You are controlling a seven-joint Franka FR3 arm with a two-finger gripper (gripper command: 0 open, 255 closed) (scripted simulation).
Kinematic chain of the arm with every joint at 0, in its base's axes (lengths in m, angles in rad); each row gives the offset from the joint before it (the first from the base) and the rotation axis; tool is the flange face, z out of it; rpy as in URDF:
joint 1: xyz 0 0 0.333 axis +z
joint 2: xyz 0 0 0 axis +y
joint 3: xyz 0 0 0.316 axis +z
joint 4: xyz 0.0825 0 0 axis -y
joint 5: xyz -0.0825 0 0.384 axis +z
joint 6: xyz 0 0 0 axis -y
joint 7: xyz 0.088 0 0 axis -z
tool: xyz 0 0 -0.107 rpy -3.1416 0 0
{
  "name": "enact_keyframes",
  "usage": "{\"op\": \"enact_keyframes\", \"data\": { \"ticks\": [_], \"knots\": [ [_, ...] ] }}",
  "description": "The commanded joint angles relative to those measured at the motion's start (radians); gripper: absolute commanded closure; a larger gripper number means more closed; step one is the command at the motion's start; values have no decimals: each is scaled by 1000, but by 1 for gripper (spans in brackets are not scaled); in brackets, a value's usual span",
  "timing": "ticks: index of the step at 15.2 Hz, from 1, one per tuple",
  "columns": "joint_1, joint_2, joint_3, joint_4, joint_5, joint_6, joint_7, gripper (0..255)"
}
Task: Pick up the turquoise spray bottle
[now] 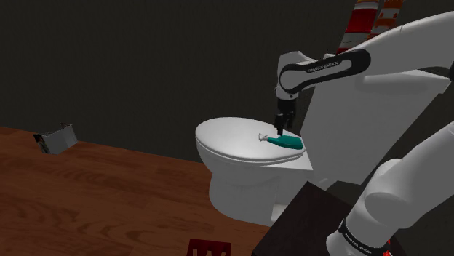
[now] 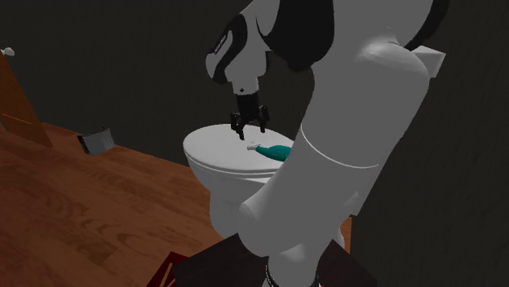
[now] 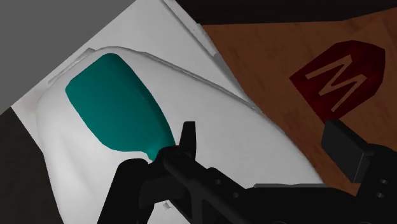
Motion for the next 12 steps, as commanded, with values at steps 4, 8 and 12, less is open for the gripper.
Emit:
{"op": "enact_keyframes", "data": {
  "ticks": [4, 8, 12],
  "knots": [
    [-15, 172, -44, 74, 4, 120, -82, 0],
    [-31, 319, -69, 166, 28, 190, -152, 0],
    [-54, 469, -82, 279, 64, 240, -223, 0]
  ]
}}
